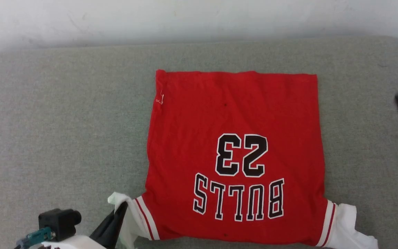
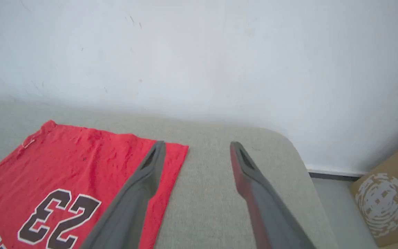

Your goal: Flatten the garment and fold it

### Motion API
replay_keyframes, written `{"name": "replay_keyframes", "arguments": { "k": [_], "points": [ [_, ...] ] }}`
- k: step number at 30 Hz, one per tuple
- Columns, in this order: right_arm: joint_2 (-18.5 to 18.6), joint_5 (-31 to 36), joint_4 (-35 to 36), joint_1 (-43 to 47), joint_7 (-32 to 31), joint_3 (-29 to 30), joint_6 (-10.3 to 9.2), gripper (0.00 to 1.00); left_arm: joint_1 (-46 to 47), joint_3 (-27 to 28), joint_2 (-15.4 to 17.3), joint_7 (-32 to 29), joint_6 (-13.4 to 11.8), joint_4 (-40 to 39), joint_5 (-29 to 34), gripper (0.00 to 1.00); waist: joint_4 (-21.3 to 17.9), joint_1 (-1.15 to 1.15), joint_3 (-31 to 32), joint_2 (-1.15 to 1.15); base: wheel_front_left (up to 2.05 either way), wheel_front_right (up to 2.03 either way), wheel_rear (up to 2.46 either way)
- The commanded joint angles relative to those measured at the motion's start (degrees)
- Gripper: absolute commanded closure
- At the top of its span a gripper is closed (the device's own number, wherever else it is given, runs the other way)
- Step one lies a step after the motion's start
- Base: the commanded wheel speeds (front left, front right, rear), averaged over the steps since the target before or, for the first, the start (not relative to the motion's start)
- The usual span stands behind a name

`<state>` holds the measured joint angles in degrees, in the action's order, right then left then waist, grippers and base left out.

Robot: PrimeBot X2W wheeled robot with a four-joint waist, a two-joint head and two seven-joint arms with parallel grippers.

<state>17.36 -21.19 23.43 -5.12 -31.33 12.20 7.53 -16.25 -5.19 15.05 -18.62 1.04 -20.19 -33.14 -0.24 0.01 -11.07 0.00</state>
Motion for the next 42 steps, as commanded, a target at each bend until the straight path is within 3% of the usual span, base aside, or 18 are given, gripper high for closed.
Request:
{"name": "replay_keyframes", "arguments": {
  "k": [1, 8, 14, 23, 37, 38, 39, 42],
  "points": [
    [0.2, 0.5, 0.0, -2.9, -0.3, -0.4, -0.04, 0.0, 1.2, -0.1, 0.2, 0.3, 0.5, -0.3, 0.4, 1.0, 0.8, -0.01, -2.3, 0.0, 0.0, 0.0, 0.0],
    [0.4, 3.3, -11.9, -24.1, -4.2, -4.7, -0.04, 0.0, 5.0, -1.2, 0.6, 0.1, 1.5, 0.0, 0.5, 1.0, 2.3, -0.01, -8.1, 0.0, 0.0, 0.0, 0.0],
    [0.1, 6.4, -25.3, -33.9, -7.2, -5.1, -0.04, 0.0, 8.2, -2.3, 0.6, 0.1, 2.3, 0.8, 0.5, 1.0, 4.1, -0.01, -12.9, 0.0, 0.0, 0.0, 0.0],
    [0.3, 7.7, -33.9, -35.9, -14.2, -7.0, -0.04, 0.0, 11.1, -3.1, 0.5, 1.0, 3.1, 2.3, 0.3, 1.0, 5.7, -0.01, -17.2, 0.0, 0.0, 0.0, 0.0],
    [-0.7, 9.9, -39.6, -37.8, -12.1, -7.0, -0.04, 0.0, 13.7, -3.6, 1.0, 1.3, 3.5, 3.2, 0.0, 1.0, 6.6, -0.01, -20.6, 0.0, 0.0, 0.0, 0.0],
    [-0.6, 10.0, -39.7, -38.0, -11.8, -7.3, -0.04, 0.63, 13.7, -3.6, 1.0, 1.3, 3.5, 3.2, 0.0, 1.0, 6.5, -0.01, -20.7, 0.0, 0.0, 0.0, 0.0],
    [-0.4, 10.3, -39.8, -38.3, -11.4, -7.6, -0.04, 1.0, 13.8, -3.7, 1.1, 1.3, 3.5, 3.2, 0.0, 1.0, 6.5, -0.01, -20.8, 0.0, 0.0, 0.0, 0.0],
    [-0.2, 10.2, -40.4, -38.9, -10.9, -8.1, -0.04, 1.0, 13.9, -3.7, 1.1, 1.3, 3.4, 3.4, -0.1, 1.0, 6.2, -0.01, -20.8, 0.0, 0.0, 0.0, 0.0]
  ]
}}
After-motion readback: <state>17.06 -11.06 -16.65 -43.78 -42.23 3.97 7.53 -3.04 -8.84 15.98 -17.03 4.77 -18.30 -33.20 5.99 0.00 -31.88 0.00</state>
